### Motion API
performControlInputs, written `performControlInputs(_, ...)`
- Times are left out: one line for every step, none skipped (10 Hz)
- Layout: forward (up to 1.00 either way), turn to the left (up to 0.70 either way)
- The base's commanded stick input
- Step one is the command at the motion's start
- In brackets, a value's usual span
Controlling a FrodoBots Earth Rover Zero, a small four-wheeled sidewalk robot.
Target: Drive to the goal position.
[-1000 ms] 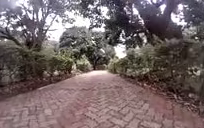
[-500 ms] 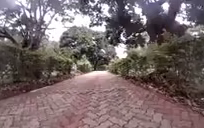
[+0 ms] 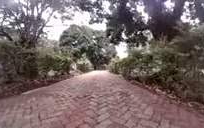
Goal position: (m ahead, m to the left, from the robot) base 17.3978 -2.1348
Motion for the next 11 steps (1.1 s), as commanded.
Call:
performControlInputs(0.70, 0.00)
performControlInputs(0.70, 0.00)
performControlInputs(0.70, 0.00)
performControlInputs(0.70, 0.00)
performControlInputs(0.70, 0.00)
performControlInputs(0.70, 0.00)
performControlInputs(0.70, 0.00)
performControlInputs(0.70, 0.00)
performControlInputs(0.70, 0.00)
performControlInputs(0.70, 0.00)
performControlInputs(0.70, 0.00)
